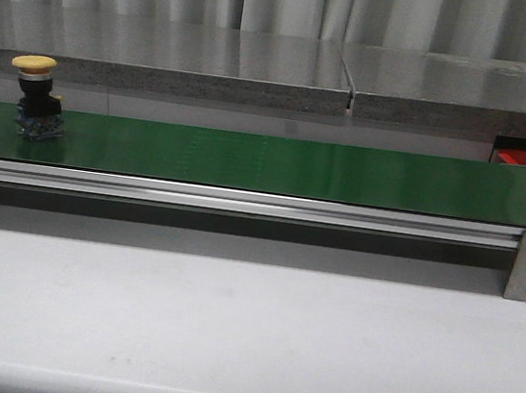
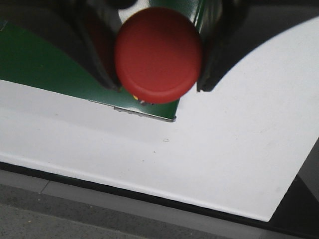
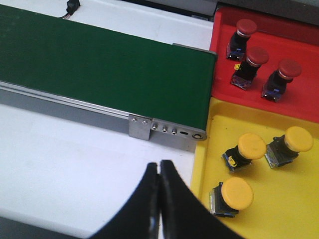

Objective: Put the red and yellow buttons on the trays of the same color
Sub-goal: 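Lower the left gripper onto the red push-button and grasp it, then set the red button on the belt and open the left gripper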

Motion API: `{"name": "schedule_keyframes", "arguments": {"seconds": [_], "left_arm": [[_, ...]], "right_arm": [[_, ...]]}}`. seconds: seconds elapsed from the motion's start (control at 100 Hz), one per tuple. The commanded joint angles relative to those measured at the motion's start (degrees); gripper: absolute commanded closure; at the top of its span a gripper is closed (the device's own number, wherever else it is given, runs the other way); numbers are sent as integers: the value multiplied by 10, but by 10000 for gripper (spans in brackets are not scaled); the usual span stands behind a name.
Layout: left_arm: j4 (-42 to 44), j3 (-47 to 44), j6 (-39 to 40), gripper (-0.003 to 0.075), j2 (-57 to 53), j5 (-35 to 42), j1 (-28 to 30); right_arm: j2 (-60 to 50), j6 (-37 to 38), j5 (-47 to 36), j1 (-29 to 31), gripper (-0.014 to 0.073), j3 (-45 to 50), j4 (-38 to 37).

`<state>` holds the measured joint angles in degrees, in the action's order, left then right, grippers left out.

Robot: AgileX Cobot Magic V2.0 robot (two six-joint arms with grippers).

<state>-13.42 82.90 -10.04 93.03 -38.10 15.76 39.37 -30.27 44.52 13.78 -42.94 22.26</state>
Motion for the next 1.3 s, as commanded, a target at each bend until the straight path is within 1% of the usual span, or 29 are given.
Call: {"name": "schedule_keyframes", "arguments": {"seconds": [0.0, 0.13, 0.38, 1.06, 1.11, 1.18, 1.2, 1.22, 1.23, 1.29], "left_arm": [[2, 17, 1, 741, -11, 42, -15], [2, 17, 1, 741, 13, 38, -26], [1, 17, 1, 741, 52, 33, -28], [-1, 17, 1, 737, 102, 22, -28], [-1, 17, 1, 718, 102, 17, -28], [-1, 17, 1, 648, 102, 9, -28], [-1, 17, 1, 617, 102, 6, -28], [-1, 17, 1, 569, 102, 3, -28], [-1, 17, 1, 569, 102, 3, -28], [-1, 17, 1, 435, 102, -2, -28]], "right_arm": [[0, -4, -31, 0, 712, -13, 13], [0, -4, -31, 0, 712, -13, 13], [0, -4, -31, 0, 712, -13, 13], [0, -4, -30, 0, 712, -13, 13], [0, -4, -30, 0, 712, -13, 13], [0, -4, -30, 0, 712, -13, 13], [0, -4, -30, 0, 712, -13, 13], [0, -4, -30, 0, 712, -13, 13], [0, -4, -30, 0, 712, -13, 13], [0, -4, -30, 0, 712, -13, 13]]}}
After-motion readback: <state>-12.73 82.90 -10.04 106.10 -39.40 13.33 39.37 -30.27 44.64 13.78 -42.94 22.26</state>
